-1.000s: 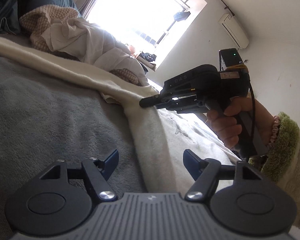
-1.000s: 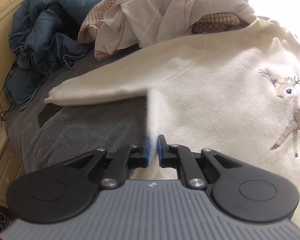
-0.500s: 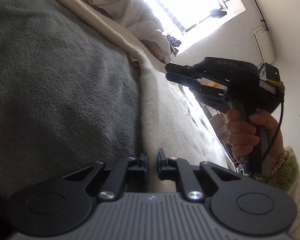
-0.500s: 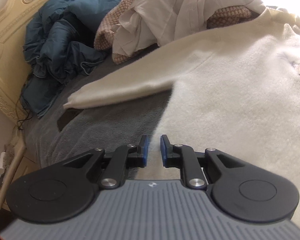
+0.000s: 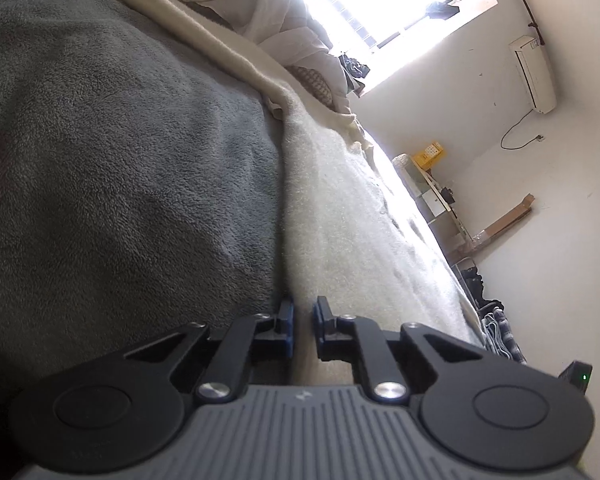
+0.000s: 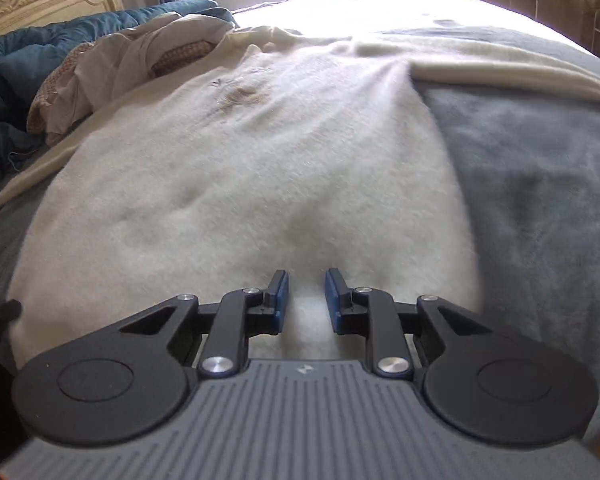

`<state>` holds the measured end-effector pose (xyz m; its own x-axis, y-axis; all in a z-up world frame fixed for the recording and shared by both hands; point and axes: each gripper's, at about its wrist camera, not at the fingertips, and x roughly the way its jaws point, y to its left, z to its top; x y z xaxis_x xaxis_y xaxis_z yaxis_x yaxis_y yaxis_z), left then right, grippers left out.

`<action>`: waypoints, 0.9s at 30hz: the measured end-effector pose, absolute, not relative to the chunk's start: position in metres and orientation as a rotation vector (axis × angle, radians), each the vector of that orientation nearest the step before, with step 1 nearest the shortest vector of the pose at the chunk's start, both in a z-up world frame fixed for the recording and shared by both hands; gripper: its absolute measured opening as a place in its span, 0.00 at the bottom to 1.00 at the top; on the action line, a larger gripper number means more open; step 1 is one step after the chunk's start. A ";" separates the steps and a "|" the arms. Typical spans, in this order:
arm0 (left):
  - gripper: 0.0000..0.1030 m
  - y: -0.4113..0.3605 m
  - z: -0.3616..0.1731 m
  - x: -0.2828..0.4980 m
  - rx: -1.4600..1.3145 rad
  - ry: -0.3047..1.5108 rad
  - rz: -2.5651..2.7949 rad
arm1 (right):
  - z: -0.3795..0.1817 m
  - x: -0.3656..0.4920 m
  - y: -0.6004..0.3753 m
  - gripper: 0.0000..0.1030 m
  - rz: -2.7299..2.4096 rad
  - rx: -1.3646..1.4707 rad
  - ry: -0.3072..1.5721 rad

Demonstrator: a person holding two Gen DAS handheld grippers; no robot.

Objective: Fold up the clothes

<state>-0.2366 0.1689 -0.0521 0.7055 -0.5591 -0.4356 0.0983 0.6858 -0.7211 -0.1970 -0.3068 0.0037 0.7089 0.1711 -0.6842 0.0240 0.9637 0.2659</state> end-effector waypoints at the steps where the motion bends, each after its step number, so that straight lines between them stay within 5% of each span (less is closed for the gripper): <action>1: 0.11 0.169 -0.050 -0.239 -0.713 0.697 -0.404 | 0.004 -0.208 -0.319 0.18 0.095 0.331 0.779; 2: 0.14 0.169 -0.049 -0.241 -0.703 0.699 -0.408 | 0.007 -0.216 -0.329 0.18 0.093 0.387 0.787; 5: 0.48 0.168 -0.050 -0.244 -0.731 0.707 -0.447 | 0.024 -0.224 -0.346 0.19 0.067 0.429 0.732; 6: 0.50 0.167 -0.050 -0.244 -0.739 0.703 -0.450 | 0.028 -0.220 -0.349 0.19 0.057 0.408 0.704; 9: 0.38 0.158 -0.045 -0.245 -0.672 0.707 -0.411 | 0.040 -0.198 -0.359 0.19 0.038 0.350 0.629; 10: 0.29 0.155 -0.043 -0.245 -0.654 0.711 -0.394 | 0.043 -0.185 -0.363 0.19 0.036 0.336 0.607; 11: 0.09 0.155 -0.042 -0.246 -0.657 0.721 -0.379 | 0.047 -0.169 -0.367 0.19 0.034 0.330 0.587; 13: 0.09 0.154 -0.040 -0.247 -0.668 0.737 -0.352 | 0.051 -0.133 -0.376 0.22 0.022 0.328 0.570; 16: 0.08 0.156 -0.033 -0.254 -0.674 0.718 -0.337 | 0.045 -0.077 -0.392 0.47 0.015 0.374 0.613; 18: 0.08 0.156 -0.029 -0.257 -0.661 0.707 -0.332 | 0.030 -0.049 -0.402 0.49 0.023 0.440 0.680; 19: 0.08 0.157 -0.030 -0.256 -0.666 0.711 -0.337 | 0.022 -0.039 -0.407 0.36 0.034 0.473 0.714; 20: 0.07 0.157 -0.031 -0.255 -0.671 0.715 -0.343 | 0.016 -0.033 -0.410 0.04 0.051 0.510 0.743; 27: 0.09 0.163 -0.038 -0.249 -0.705 0.745 -0.381 | 0.007 -0.068 -0.439 0.10 0.063 0.696 0.672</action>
